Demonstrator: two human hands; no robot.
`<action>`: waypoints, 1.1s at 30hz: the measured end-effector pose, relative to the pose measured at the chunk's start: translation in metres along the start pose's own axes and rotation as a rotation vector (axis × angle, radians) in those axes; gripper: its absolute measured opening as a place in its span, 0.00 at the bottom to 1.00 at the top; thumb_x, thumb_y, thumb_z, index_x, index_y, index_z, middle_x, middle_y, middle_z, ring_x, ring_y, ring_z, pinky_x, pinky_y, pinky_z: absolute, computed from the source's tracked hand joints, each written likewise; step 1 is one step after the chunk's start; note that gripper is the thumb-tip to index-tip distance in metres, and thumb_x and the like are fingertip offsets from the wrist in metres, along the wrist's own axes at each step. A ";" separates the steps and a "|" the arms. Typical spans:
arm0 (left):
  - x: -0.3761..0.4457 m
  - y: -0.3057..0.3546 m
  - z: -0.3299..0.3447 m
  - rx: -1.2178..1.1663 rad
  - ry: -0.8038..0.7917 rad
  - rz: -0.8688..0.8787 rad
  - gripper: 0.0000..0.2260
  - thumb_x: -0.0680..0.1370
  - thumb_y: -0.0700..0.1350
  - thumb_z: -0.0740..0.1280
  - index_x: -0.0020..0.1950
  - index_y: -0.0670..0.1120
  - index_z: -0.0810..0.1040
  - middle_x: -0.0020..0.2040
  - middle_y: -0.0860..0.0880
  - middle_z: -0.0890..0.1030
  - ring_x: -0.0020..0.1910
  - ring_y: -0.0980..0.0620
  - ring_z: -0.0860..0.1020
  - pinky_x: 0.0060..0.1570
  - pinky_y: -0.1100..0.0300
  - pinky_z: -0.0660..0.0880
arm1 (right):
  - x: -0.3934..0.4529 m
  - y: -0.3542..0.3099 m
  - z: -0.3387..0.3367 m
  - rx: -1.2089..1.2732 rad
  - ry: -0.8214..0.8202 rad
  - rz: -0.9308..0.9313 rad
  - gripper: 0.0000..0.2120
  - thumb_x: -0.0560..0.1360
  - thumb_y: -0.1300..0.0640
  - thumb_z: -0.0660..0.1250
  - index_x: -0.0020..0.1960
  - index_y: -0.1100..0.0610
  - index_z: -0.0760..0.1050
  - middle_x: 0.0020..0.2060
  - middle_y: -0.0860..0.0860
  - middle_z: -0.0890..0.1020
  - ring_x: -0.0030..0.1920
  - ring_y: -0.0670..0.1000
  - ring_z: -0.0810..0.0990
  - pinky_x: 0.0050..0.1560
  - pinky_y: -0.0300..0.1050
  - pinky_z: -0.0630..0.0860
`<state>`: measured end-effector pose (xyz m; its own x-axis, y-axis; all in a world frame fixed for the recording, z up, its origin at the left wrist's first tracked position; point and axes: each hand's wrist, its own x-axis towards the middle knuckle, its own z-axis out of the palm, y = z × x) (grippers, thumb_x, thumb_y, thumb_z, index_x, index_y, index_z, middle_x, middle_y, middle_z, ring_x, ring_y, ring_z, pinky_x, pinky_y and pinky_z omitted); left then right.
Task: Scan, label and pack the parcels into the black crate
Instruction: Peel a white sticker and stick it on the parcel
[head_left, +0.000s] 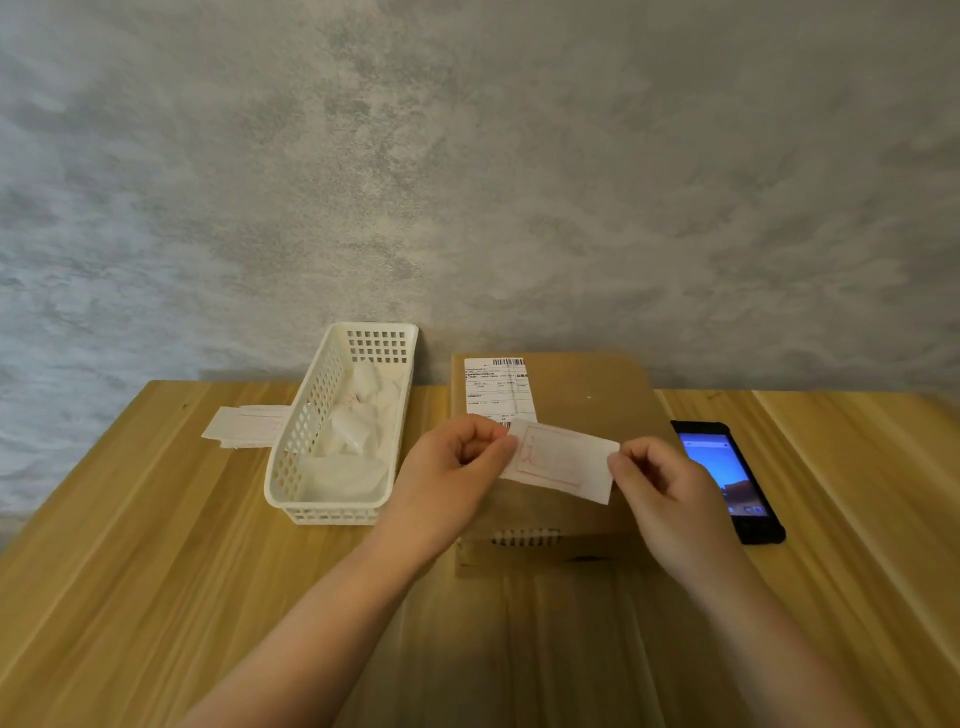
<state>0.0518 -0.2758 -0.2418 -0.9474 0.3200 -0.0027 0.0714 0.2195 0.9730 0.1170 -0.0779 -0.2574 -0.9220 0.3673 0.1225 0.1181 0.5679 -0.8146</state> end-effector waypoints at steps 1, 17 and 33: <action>0.004 0.000 0.002 0.073 -0.003 0.014 0.08 0.80 0.49 0.65 0.45 0.50 0.82 0.40 0.50 0.84 0.43 0.52 0.82 0.46 0.55 0.80 | 0.003 0.002 -0.003 -0.012 0.004 -0.002 0.06 0.80 0.53 0.63 0.44 0.51 0.74 0.42 0.44 0.79 0.44 0.41 0.78 0.33 0.31 0.74; 0.041 -0.010 0.051 1.082 -0.004 0.390 0.12 0.82 0.53 0.54 0.51 0.49 0.73 0.50 0.51 0.77 0.51 0.50 0.72 0.52 0.56 0.69 | 0.042 0.020 -0.026 -0.550 -0.063 0.054 0.06 0.79 0.52 0.61 0.45 0.51 0.72 0.36 0.46 0.78 0.34 0.45 0.76 0.29 0.38 0.66; 0.045 -0.017 0.056 0.974 -0.033 0.457 0.10 0.76 0.45 0.66 0.57 0.48 0.72 0.53 0.51 0.74 0.50 0.50 0.74 0.48 0.56 0.75 | 0.025 0.038 -0.012 -0.638 0.230 -0.194 0.13 0.75 0.56 0.69 0.58 0.56 0.74 0.49 0.51 0.79 0.49 0.52 0.78 0.42 0.43 0.74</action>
<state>0.0255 -0.2130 -0.2711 -0.7601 0.5795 0.2940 0.6483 0.7076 0.2812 0.1029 -0.0382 -0.2790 -0.8551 0.3221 0.4063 0.2173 0.9341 -0.2833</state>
